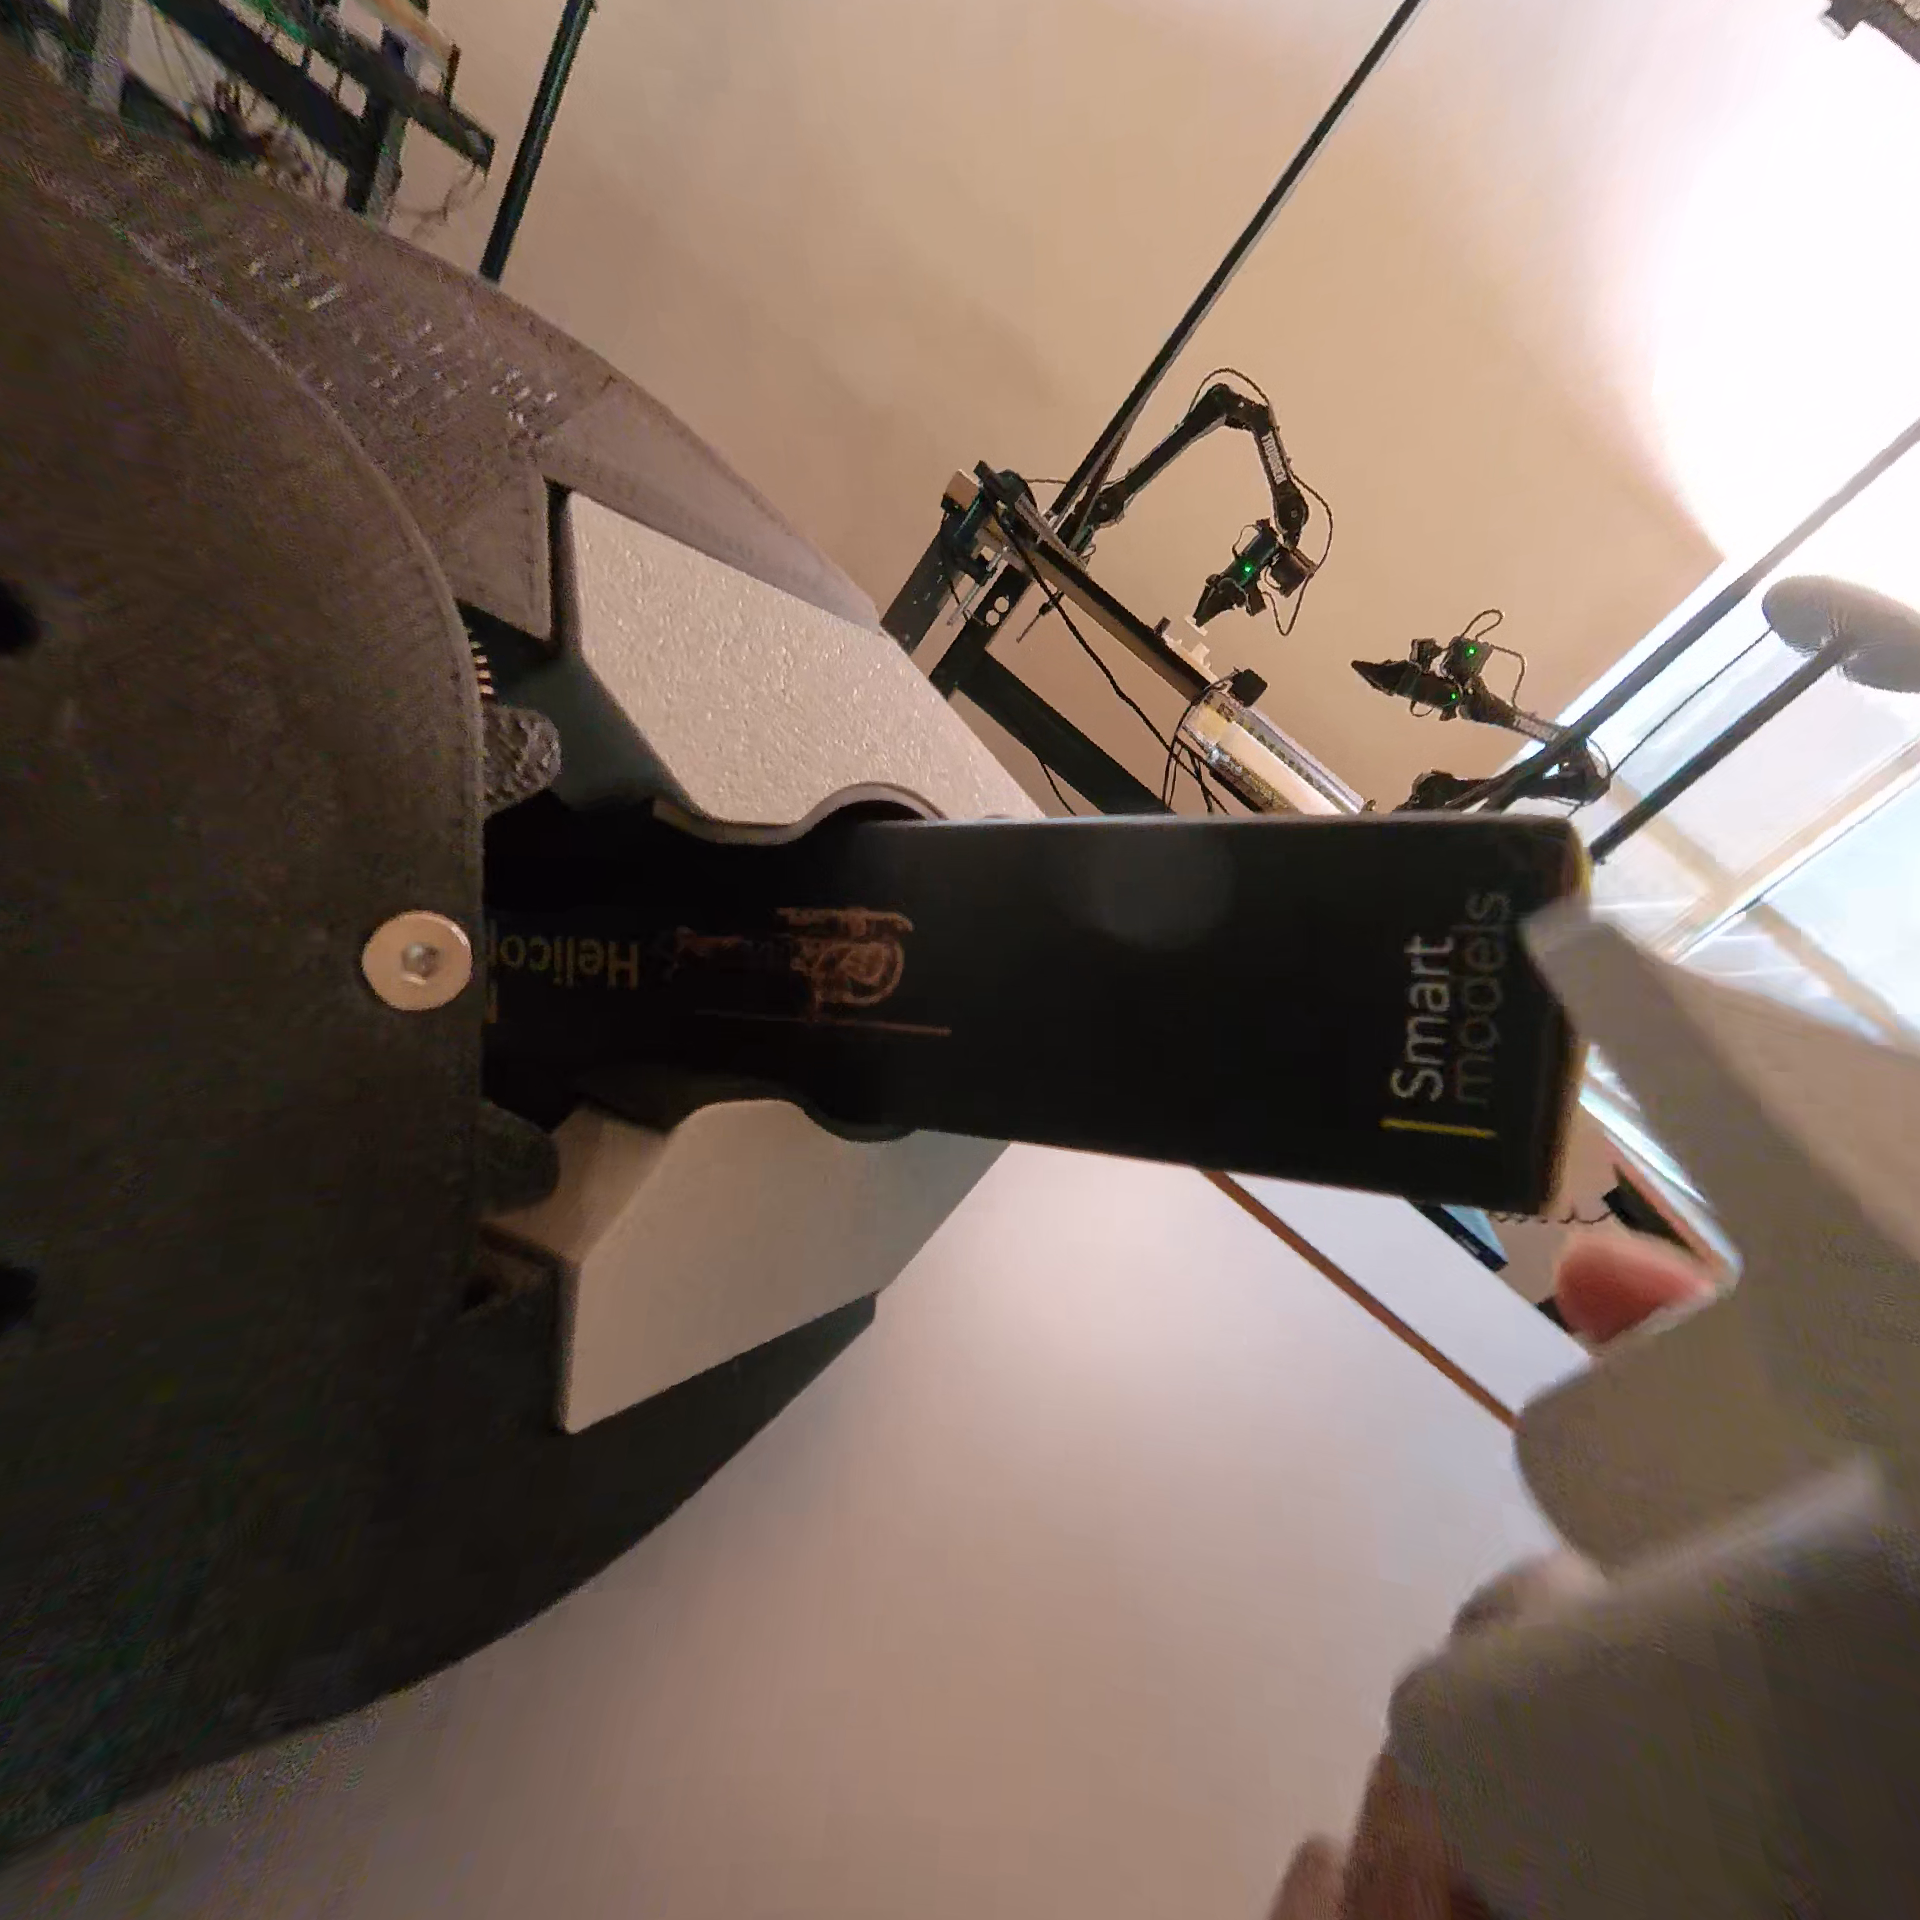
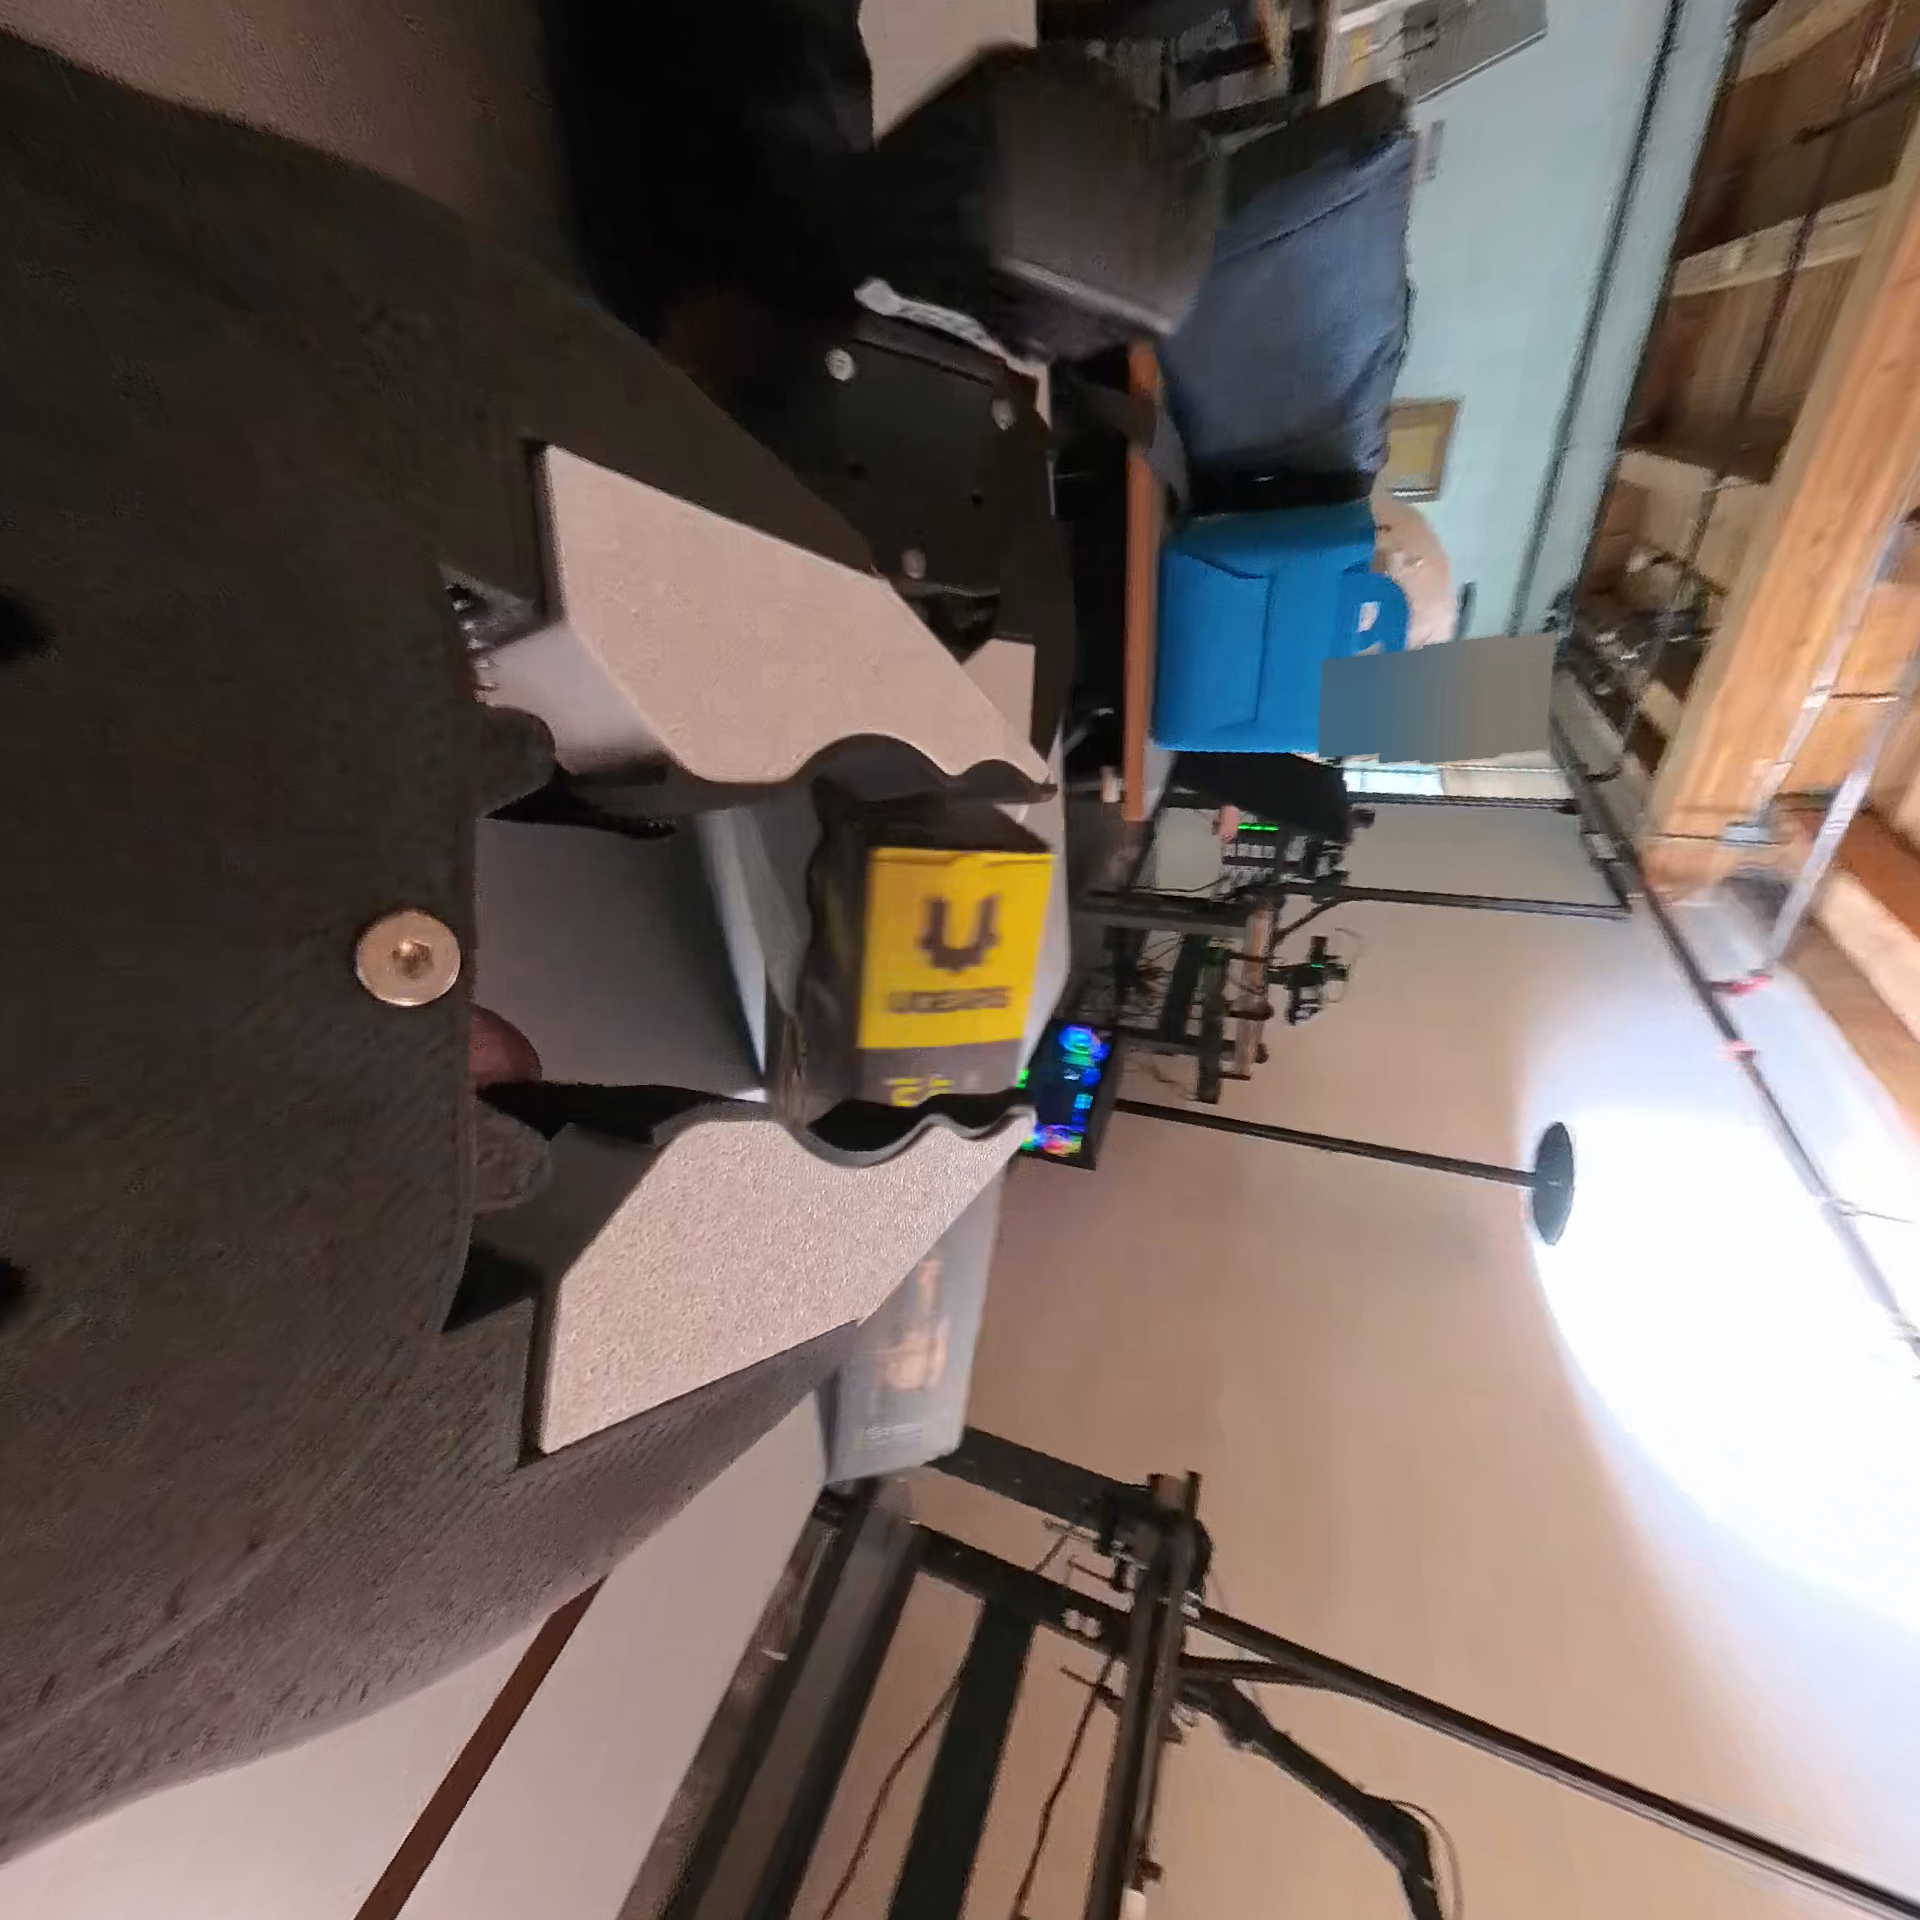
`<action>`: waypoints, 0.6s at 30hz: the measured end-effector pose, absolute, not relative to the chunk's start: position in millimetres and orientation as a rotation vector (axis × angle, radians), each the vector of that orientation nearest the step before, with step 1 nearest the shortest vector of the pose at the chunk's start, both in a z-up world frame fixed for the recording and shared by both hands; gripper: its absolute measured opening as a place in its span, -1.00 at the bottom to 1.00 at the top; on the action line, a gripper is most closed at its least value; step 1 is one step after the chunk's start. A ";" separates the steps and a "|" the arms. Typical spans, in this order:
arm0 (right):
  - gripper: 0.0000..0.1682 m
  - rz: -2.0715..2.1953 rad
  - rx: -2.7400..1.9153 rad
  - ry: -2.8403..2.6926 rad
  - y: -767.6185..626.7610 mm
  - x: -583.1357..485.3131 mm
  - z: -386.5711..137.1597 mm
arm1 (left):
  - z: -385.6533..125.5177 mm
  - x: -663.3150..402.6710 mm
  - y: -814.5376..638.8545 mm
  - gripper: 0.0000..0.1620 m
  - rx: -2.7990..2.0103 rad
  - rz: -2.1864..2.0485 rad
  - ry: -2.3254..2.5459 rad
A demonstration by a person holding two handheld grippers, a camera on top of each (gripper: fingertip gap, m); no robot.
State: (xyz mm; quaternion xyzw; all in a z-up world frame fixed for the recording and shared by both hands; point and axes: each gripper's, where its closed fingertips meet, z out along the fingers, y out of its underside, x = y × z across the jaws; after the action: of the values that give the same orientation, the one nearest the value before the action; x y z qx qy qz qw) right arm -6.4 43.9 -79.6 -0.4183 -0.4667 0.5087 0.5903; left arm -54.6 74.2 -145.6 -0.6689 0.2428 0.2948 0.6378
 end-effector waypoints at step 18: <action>-0.96 1.112 -0.954 -0.903 79.0 -9.2 -87.8 | -156.0 -101.6 95.4 -0.49 -1.579 0.706 0.492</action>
State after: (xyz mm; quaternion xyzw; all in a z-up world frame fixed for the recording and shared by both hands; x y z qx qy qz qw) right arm -9.2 79.0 -87.8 -0.4201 -0.3979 0.4898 0.6521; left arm -101.6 95.4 -156.0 -0.6874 0.2143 0.3071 0.6223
